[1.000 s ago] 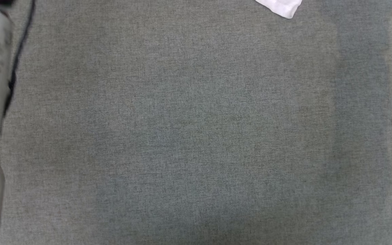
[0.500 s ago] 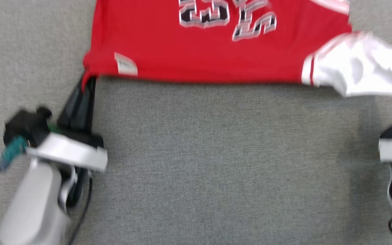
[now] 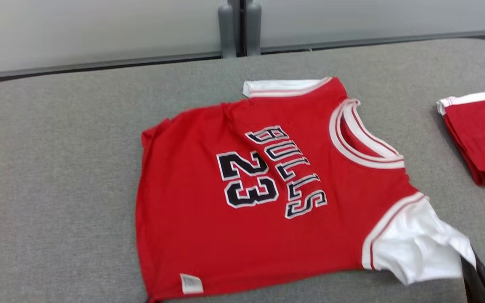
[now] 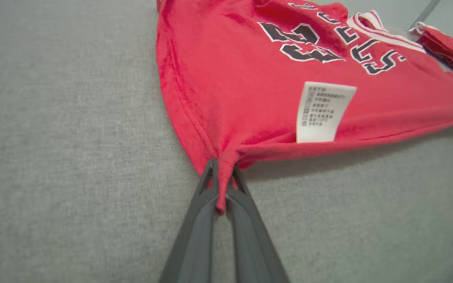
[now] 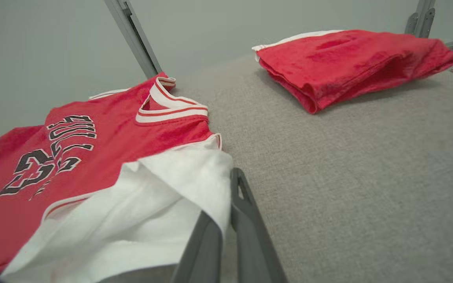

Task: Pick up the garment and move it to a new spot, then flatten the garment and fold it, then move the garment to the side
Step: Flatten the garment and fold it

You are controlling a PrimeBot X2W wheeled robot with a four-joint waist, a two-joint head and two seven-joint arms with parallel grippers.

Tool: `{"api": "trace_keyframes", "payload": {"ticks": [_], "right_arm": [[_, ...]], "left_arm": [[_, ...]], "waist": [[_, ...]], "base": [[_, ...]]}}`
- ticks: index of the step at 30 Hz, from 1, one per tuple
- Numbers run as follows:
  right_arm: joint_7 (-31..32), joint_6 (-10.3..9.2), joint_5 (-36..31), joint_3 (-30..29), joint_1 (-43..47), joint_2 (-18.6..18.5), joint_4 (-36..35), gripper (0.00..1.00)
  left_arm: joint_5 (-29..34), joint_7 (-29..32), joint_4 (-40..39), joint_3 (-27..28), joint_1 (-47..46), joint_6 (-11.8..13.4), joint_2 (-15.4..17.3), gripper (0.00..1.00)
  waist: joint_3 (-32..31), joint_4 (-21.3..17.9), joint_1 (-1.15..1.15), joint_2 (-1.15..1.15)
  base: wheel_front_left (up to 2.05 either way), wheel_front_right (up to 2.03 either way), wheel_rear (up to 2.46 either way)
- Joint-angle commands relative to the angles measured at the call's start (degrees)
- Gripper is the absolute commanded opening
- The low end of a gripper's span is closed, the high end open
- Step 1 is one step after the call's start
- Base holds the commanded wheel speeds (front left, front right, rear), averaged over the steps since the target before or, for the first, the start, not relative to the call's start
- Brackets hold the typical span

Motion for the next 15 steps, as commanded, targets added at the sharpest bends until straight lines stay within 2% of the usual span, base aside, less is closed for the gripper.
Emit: {"api": "trace_keyframes", "payload": {"ticks": [1,8,15], "right_arm": [[-0.71,-0.02,-0.53,-0.75,1.99,-0.43,0.67,0.00],[-1.50,-0.02,-4.15,-0.72,8.03,-2.49,1.78,0.00],[0.07,-0.03,-5.04,-0.15,7.20,-6.61,0.11,0.00]], "left_arm": [[0.20,0.36,0.34,-0.80,1.49,0.42,0.05,0.00],[-1.19,1.97,-0.27,-3.22,6.32,0.20,-0.87,0.00],[-3.65,6.36,-4.38,-3.31,7.28,-1.73,1.34,0.00]], "waist": [[-1.45,1.49,0.00,0.00],[-1.72,2.64,0.00,0.00],[-1.79,2.82,0.00,0.00]], "base": [[0.00,0.00,0.00],[0.00,0.00,0.00],[0.00,0.00,0.00]]}}
